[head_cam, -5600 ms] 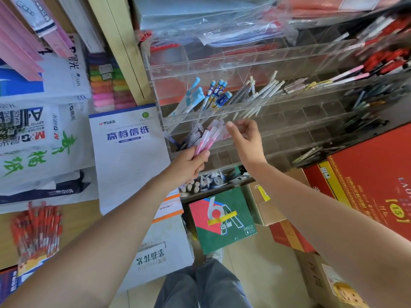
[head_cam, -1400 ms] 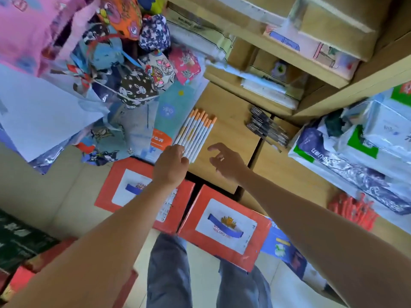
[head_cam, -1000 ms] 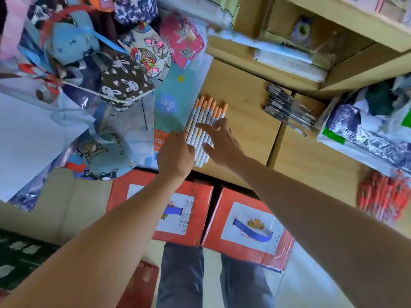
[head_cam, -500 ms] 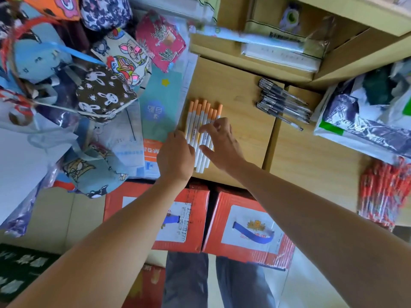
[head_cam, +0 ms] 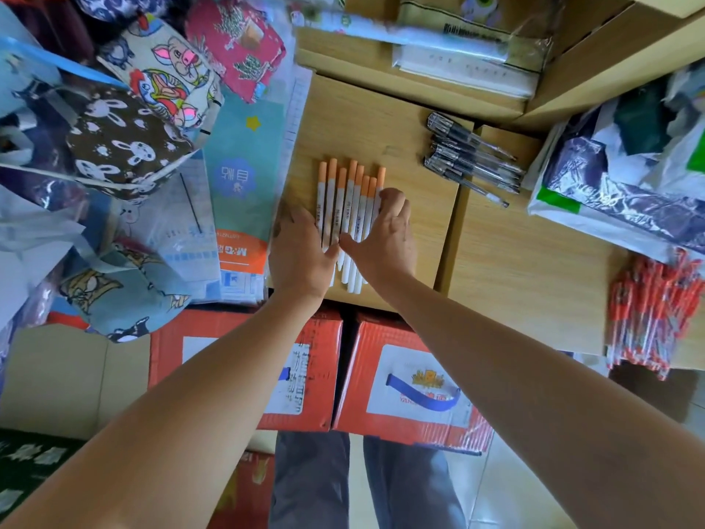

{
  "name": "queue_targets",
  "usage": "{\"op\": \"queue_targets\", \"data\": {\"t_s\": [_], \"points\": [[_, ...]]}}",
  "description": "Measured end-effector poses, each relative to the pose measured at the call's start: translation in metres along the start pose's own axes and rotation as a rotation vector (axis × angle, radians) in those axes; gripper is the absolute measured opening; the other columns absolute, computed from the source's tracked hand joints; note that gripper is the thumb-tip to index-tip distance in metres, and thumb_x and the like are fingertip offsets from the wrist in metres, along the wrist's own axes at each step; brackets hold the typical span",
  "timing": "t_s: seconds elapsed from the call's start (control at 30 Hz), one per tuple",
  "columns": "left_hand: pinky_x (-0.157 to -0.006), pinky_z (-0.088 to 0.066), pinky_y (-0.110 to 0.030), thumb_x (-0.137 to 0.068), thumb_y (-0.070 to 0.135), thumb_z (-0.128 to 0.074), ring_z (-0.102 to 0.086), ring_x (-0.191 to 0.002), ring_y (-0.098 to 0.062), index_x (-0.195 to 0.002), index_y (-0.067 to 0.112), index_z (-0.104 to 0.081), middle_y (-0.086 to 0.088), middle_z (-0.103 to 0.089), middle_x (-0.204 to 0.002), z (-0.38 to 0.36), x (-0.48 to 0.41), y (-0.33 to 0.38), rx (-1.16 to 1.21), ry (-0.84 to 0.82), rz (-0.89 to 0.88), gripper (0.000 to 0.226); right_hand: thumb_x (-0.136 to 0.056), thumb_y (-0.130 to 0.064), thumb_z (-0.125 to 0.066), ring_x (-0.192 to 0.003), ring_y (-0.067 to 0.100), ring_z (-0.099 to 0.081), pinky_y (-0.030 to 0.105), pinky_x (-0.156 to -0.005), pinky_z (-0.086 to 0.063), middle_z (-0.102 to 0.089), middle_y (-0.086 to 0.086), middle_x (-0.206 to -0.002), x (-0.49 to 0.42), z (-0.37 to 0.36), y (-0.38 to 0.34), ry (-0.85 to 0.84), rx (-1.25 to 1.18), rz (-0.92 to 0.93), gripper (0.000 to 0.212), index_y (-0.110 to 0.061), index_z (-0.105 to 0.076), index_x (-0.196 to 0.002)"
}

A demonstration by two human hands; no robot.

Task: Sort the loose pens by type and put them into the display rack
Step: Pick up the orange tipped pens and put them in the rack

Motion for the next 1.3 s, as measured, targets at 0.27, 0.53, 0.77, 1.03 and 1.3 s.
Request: {"op": "queue_targets", "data": {"t_s": [0.27,0.53,0.77,1.03,1.3], "points": [[-0.07,-0.046,-0.035,-0.074,0.046,-0.075,-0.058,-0.091,-0.027,-0.103,0.008,-0.051,-0.009,-0.058,-0.102,-0.009,-0.002,0.004,0.044,-0.022,-0.009,0.054,-0.075,-0.033,-0.078,-0.108,0.018,-0.049,0.026,-0.083,-0.046,-0.044,0.004,-0.122,0.002,0.003,0.016,-0.028,-0.033,-0.026,0.069,-0.012,-0.037,-0.126],[-0.065,-0.04,-0.033,-0.075,0.039,-0.075,-0.058,-0.097,-0.03,-0.113,0.003,-0.046,-0.012,-0.054,-0.11,-0.01,-0.002,0.015,-0.098,-0.032,-0.004,0.06,-0.077,-0.029,-0.074,-0.103,0.022,-0.051,0.029,-0.073,-0.044,-0.046,0.006,-0.116,-0.005,0.007,0.022,-0.043,0.083,-0.068,0.057,-0.01,-0.039,-0.117],[-0.06,-0.036,-0.031,-0.081,0.038,-0.067,-0.061,-0.087,-0.029,-0.094,0.007,-0.06,-0.011,-0.061,-0.096,-0.01,-0.013,0.012,-0.098,-0.036,0.051,0.034,-0.082,-0.032,-0.069,-0.095,0.024,-0.053,0.029,-0.07,-0.035,-0.053,0.009,-0.107,-0.011,0.017,0.03,-0.108,0.143,-0.09,0.047,-0.006,-0.045,-0.112],[-0.062,-0.035,-0.031,-0.09,0.03,-0.056,-0.057,-0.085,-0.027,-0.097,0.002,-0.059,-0.014,-0.059,-0.096,-0.016,-0.009,0.024,-0.069,-0.022,-0.004,0.029,-0.08,-0.033,-0.069,-0.096,0.025,-0.053,0.028,-0.069,-0.036,-0.051,0.009,-0.106,-0.011,0.014,0.025,-0.142,0.18,-0.055,0.048,-0.006,-0.044,-0.111],[-0.046,-0.037,-0.03,-0.096,0.022,-0.044,-0.049,-0.055,-0.02,-0.089,0.008,-0.047,-0.007,-0.053,-0.071,-0.023,-0.015,0.016,0.194,-0.132,0.049,0.016,-0.086,-0.026,-0.063,-0.094,0.026,-0.059,0.027,-0.065,-0.037,-0.051,0.01,-0.111,-0.012,0.01,0.015,-0.162,0.325,0.058,0.044,-0.006,-0.044,-0.12]]}}
Point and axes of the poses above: each hand's wrist, its own x-axis away from the middle knuckle, its own z-axis out of the back of the hand, y = z × x, the point moved 10 cm from there along -x, towards the middle knuckle
